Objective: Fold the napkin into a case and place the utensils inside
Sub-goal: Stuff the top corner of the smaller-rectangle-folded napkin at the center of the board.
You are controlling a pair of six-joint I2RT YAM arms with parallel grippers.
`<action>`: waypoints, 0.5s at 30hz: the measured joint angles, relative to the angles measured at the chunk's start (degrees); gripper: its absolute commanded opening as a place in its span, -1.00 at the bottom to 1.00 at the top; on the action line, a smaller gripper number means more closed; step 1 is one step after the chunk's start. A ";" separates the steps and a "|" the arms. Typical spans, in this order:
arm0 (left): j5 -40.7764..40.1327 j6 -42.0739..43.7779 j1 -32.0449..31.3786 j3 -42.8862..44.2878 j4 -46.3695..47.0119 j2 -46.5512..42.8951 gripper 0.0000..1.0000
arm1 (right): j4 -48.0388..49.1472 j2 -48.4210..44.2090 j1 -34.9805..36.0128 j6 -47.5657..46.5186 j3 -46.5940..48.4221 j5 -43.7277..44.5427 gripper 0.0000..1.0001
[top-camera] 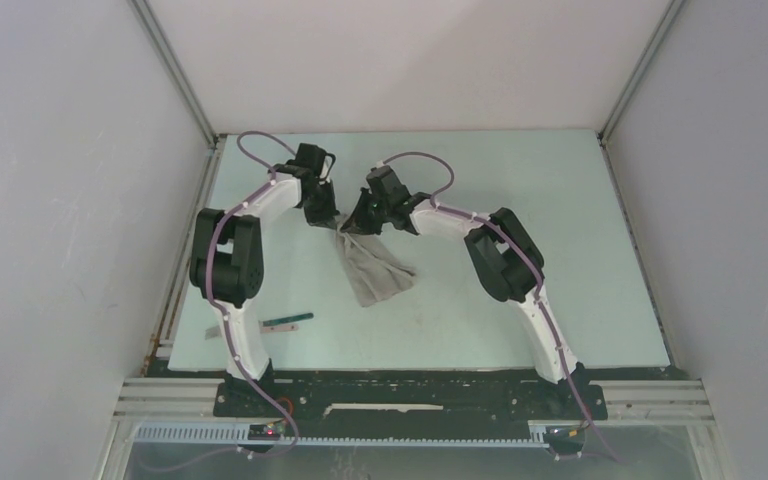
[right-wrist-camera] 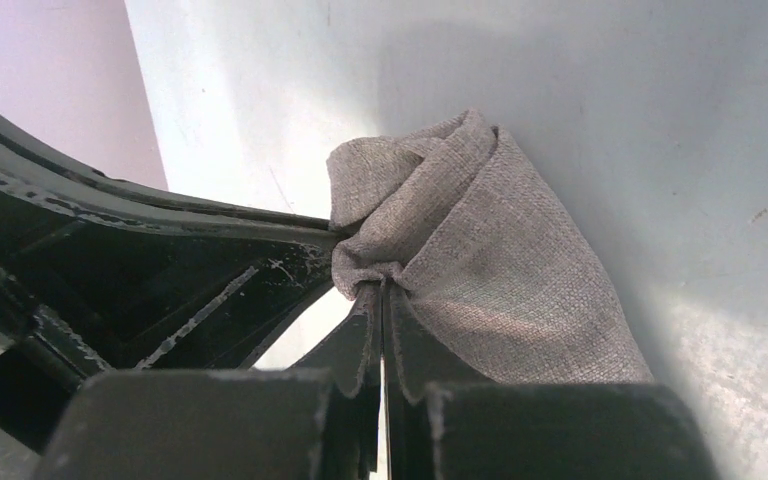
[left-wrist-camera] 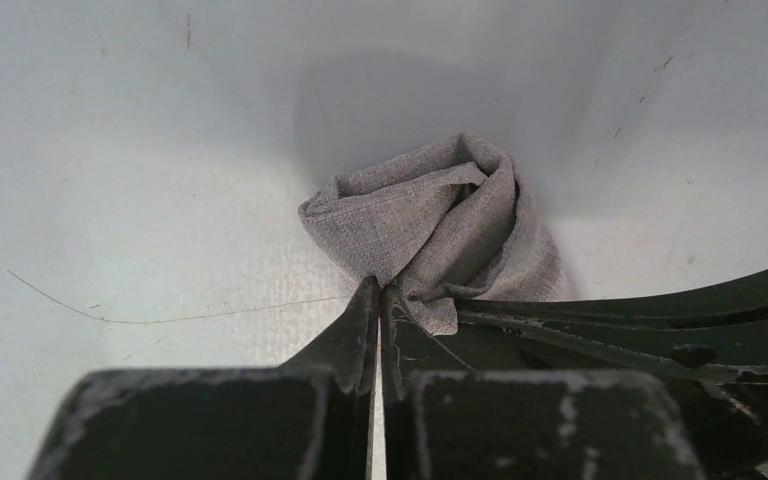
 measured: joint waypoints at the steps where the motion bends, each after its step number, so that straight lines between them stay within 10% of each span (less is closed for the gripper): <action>1: 0.02 0.02 0.02 -0.04 0.00 0.00 -1.00 | 0.33 0.04 -0.15 -0.02 0.00 -0.42 -1.00; 15: 1.11 0.57 0.24 -0.46 -0.22 -0.74 -1.00 | 4.02 3.74 -0.02 1.09 0.00 -1.51 -1.00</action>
